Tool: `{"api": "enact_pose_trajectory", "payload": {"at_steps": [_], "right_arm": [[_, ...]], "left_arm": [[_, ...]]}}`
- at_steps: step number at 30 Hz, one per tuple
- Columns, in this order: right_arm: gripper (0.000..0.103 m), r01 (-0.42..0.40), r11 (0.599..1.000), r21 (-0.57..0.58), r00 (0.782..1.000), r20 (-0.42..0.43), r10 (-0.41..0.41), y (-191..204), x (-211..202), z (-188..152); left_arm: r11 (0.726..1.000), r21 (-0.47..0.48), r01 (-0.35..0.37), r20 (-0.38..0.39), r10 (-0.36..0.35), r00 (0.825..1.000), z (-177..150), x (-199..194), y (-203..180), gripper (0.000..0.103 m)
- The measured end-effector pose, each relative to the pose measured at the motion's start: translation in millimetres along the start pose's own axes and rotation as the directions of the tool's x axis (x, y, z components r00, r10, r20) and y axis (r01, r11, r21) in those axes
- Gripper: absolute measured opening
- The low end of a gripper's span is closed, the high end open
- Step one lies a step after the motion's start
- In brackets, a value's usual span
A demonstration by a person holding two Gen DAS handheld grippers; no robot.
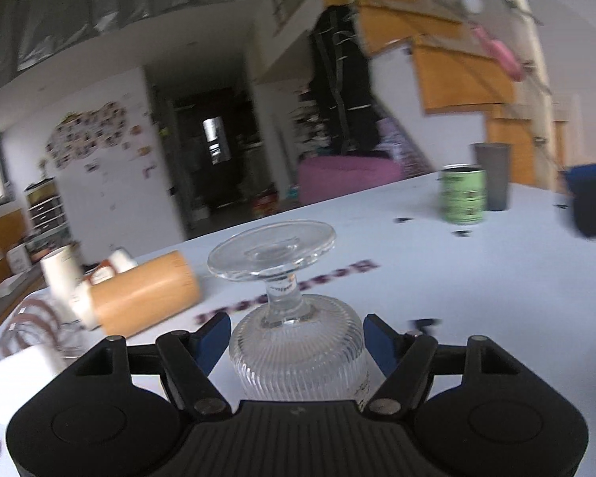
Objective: Flip cup upright
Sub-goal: 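Lift the goblet with the left tool while the right tool grasps its base, then open the left tool while the right tool pulls the goblet away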
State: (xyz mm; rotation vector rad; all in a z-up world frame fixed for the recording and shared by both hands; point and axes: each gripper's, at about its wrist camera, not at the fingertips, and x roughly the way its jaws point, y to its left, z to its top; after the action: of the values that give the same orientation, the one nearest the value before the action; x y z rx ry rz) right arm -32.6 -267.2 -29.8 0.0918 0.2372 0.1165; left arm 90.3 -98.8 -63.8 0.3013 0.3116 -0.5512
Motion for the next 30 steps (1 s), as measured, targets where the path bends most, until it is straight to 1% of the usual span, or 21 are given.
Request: {"api": "enact_pose_trajectory", "payload": {"at_steps": [4, 7, 9, 11, 12, 13, 14, 17, 18, 20, 22, 25, 26, 27, 28, 30], "right_arm": [[0.103, -0.011, 1.0, 0.025, 1.0, -0.007, 0.011, -4.6, 0.9, 4.4], [0.103, -0.041, 0.999, 0.032, 0.999, -0.016, 0.041, -5.4, 3.8, 10.1], [0.103, -0.069, 0.997, 0.035, 0.997, -0.032, 0.07, -4.3, 8.8, 17.2], [0.102, -0.101, 0.995, 0.022, 0.993, -0.066, 0.102, 0.7, 19.7, 28.3], [0.099, -0.114, 0.993, 0.012, 0.99, -0.082, 0.115, 3.4, 24.8, 32.4], [0.095, -0.131, 0.991, 0.003, 0.986, -0.109, 0.13, 8.5, 33.3, 39.1], [0.094, -0.147, 0.989, -0.001, 0.98, -0.136, 0.145, 12.0, 41.5, 45.2], [0.087, -0.194, 0.981, -0.001, 0.954, -0.233, 0.189, 23.0, 70.1, 60.5], [0.083, -0.199, 0.98, 0.0, 0.945, -0.263, 0.192, 25.5, 78.3, 61.6], [0.078, -0.206, 0.978, 0.018, 0.921, -0.334, 0.2, 30.4, 98.7, 66.8], [0.069, -0.206, 0.977, 0.047, 0.895, -0.396, 0.208, 32.7, 116.8, 70.0], [0.061, -0.186, 0.98, 0.067, 0.857, -0.476, 0.195, 35.3, 136.2, 66.4], [0.059, -0.195, 0.977, 0.081, 0.845, -0.492, 0.209, 34.6, 140.2, 65.9], [0.054, -0.209, 0.973, 0.1, 0.835, -0.5, 0.231, 34.0, 140.7, 64.7], [0.054, -0.211, 0.972, 0.106, 0.83, -0.505, 0.235, 33.9, 140.0, 65.3], [0.054, -0.223, 0.969, 0.101, 0.829, -0.504, 0.244, 34.2, 134.9, 64.9]], "left_arm": [[0.999, 0.015, 0.047, 0.031, -0.048, 0.998, -3.4, -11.6, -23.1, 0.073], [0.998, 0.025, 0.065, 0.052, -0.066, 0.996, -8.3, -19.3, -34.7, 0.074], [0.998, 0.003, 0.064, 0.05, -0.064, 0.997, -9.9, -20.0, -35.5, 0.075], [0.995, -0.047, 0.085, 0.02, -0.084, 0.996, -11.7, -17.5, -30.4, 0.081], [0.994, -0.066, 0.086, 0.014, -0.086, 0.996, -13.6, -18.2, -27.4, 0.084], [0.993, -0.083, 0.081, 0.007, -0.081, 0.997, -15.5, -18.2, -24.6, 0.084], [0.992, -0.1, 0.075, -0.003, -0.076, 0.997, -18.4, -18.8, -22.4, 0.084], [0.983, -0.165, 0.085, -0.019, -0.089, 0.996, -25.3, -22.7, -15.1, 0.084], [0.98, -0.181, 0.086, -0.021, -0.091, 0.996, -27.7, -24.7, -13.7, 0.084], [0.975, -0.204, 0.091, -0.023, -0.097, 0.995, -31.8, -27.6, -10.5, 0.084], [0.97, -0.224, 0.094, -0.028, -0.103, 0.994, -34.5, -29.2, -7.8, 0.084], [0.962, -0.252, 0.103, -0.043, -0.117, 0.992, -38.3, -27.7, -3.6, 0.084], [0.96, -0.26, 0.106, -0.047, -0.122, 0.991, -39.2, -27.0, -3.0, 0.084], [0.957, -0.269, 0.108, -0.051, -0.126, 0.991, -40.1, -26.4, -2.3, 0.085], [0.953, -0.28, 0.116, -0.054, -0.137, 0.989, -40.8, -24.9, -1.3, 0.085], [0.944, -0.303, 0.134, -0.062, -0.16, 0.985, -42.1, -22.7, 1.2, 0.085]]}}
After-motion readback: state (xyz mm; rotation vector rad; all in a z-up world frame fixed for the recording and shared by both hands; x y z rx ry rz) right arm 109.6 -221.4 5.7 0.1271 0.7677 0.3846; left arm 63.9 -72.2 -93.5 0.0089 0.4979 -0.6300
